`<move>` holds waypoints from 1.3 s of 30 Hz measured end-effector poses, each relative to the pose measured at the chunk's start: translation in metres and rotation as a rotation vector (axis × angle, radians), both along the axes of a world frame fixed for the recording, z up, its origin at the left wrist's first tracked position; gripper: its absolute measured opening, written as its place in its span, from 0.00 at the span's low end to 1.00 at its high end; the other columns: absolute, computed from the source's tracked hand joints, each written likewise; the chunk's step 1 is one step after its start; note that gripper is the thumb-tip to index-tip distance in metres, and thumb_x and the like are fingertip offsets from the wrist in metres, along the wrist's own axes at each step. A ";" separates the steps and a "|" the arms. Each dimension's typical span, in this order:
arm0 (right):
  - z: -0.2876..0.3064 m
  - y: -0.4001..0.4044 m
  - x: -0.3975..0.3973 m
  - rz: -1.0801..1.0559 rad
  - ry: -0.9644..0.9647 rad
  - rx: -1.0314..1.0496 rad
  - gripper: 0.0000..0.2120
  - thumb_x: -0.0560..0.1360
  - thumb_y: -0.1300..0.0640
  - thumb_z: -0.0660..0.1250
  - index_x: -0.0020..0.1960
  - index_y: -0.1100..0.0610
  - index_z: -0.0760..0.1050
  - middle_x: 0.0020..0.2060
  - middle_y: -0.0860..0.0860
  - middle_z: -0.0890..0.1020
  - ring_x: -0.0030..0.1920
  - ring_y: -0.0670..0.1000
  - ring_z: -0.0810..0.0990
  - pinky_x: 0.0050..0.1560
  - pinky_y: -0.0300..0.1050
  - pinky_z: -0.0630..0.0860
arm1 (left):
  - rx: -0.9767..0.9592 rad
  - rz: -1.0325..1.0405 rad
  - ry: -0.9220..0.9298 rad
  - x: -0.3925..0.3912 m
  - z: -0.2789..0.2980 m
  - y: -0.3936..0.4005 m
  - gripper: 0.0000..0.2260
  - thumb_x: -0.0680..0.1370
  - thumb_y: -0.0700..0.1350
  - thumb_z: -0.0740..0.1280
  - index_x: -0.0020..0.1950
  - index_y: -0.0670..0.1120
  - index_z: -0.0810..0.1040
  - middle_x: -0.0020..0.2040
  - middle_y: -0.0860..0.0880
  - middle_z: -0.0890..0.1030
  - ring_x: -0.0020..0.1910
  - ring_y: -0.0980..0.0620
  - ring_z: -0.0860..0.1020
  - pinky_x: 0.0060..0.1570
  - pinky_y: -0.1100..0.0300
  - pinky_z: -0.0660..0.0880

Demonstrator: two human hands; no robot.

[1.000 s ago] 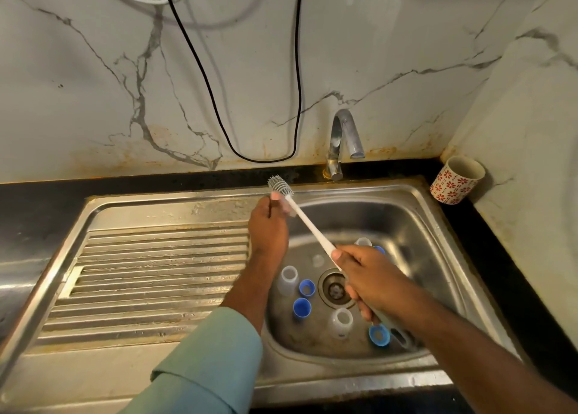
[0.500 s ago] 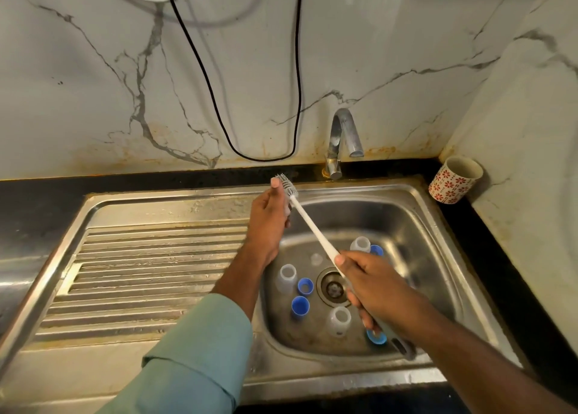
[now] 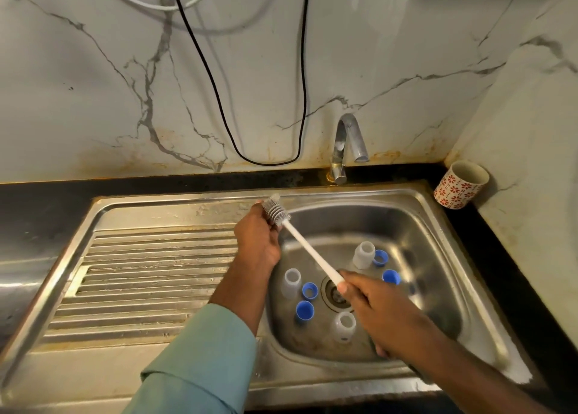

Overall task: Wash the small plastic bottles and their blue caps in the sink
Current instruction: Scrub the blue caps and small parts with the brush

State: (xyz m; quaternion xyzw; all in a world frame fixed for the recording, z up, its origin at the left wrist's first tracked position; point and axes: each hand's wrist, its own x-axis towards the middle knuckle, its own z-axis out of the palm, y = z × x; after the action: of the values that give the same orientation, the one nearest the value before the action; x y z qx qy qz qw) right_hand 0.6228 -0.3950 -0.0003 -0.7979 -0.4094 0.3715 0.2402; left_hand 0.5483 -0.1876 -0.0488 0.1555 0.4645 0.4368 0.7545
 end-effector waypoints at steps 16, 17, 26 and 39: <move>-0.023 0.020 0.022 0.011 -0.238 0.056 0.14 0.83 0.46 0.53 0.64 0.48 0.72 0.32 0.50 0.76 0.27 0.44 0.72 0.29 0.42 0.74 | -0.210 -0.046 -0.230 0.024 0.010 -0.022 0.11 0.84 0.41 0.60 0.47 0.38 0.78 0.32 0.42 0.82 0.35 0.50 0.82 0.43 0.55 0.83; -0.024 0.009 0.026 0.061 -0.261 0.021 0.14 0.83 0.46 0.53 0.64 0.48 0.71 0.33 0.50 0.77 0.28 0.43 0.72 0.31 0.42 0.74 | -0.250 0.009 -0.253 0.020 0.009 -0.013 0.11 0.84 0.41 0.59 0.48 0.38 0.78 0.32 0.42 0.82 0.37 0.49 0.82 0.48 0.54 0.82; -0.032 0.007 0.006 -0.016 -0.142 0.007 0.16 0.83 0.45 0.52 0.69 0.42 0.69 0.36 0.44 0.78 0.30 0.42 0.76 0.31 0.35 0.74 | -0.150 0.109 -0.261 0.014 0.009 -0.002 0.07 0.82 0.41 0.64 0.54 0.39 0.78 0.37 0.45 0.84 0.36 0.53 0.83 0.50 0.59 0.81; -0.033 0.014 -0.007 -0.143 0.139 0.085 0.12 0.83 0.50 0.55 0.58 0.50 0.76 0.29 0.41 0.72 0.19 0.41 0.68 0.24 0.35 0.68 | -0.157 0.197 -0.140 0.018 0.002 -0.017 0.05 0.81 0.38 0.65 0.55 0.38 0.77 0.39 0.44 0.82 0.32 0.54 0.82 0.35 0.62 0.81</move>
State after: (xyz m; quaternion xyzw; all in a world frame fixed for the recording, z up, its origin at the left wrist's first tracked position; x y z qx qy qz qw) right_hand 0.6155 -0.3815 -0.0331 -0.7866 -0.3491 0.3899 0.3276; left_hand 0.5660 -0.2044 -0.0465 0.0188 0.4563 0.4810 0.7484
